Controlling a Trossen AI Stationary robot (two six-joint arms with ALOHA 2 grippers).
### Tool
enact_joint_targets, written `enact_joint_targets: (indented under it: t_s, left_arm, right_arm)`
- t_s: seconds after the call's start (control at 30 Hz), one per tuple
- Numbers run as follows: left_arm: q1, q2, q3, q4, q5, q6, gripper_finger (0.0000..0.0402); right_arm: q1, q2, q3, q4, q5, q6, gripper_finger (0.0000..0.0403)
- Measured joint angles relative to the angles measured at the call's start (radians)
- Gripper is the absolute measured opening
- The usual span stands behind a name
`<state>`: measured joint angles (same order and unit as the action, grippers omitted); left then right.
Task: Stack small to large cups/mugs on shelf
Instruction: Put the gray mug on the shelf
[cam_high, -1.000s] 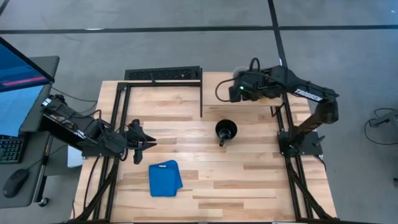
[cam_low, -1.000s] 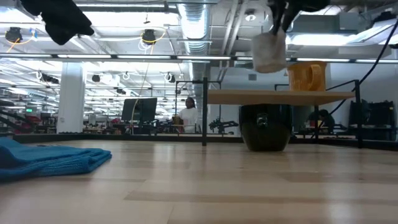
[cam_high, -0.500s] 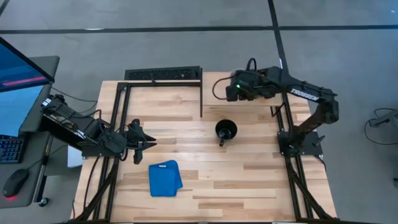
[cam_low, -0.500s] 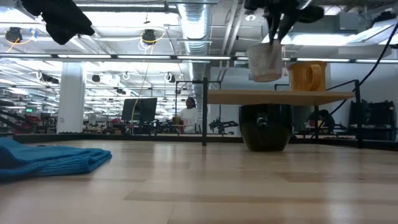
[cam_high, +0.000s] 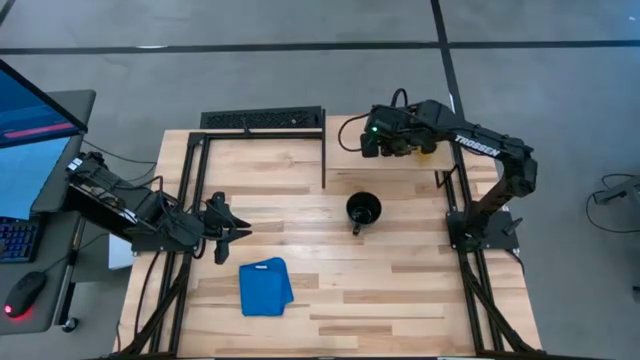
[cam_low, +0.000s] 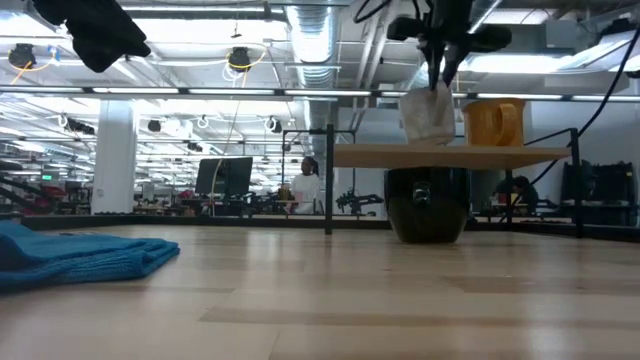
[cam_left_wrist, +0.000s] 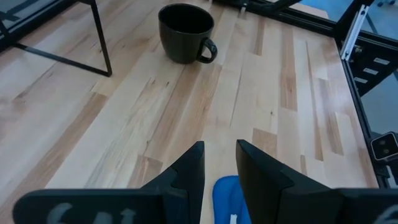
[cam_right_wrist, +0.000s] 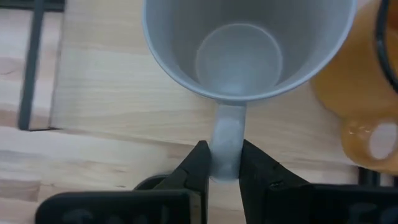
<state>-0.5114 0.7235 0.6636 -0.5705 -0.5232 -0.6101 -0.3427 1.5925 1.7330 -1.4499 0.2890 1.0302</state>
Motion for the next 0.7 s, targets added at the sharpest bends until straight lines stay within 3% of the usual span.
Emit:
enact_joint_targets:
  t_s: [0.7]
  left_arm:
    - [0.0,0.0,0.0,-0.014,0.001,0.011,0.0082]
  right_arm:
    - [-0.007,-0.001,0.0,-0.015,-0.014,-0.003,0.0068]
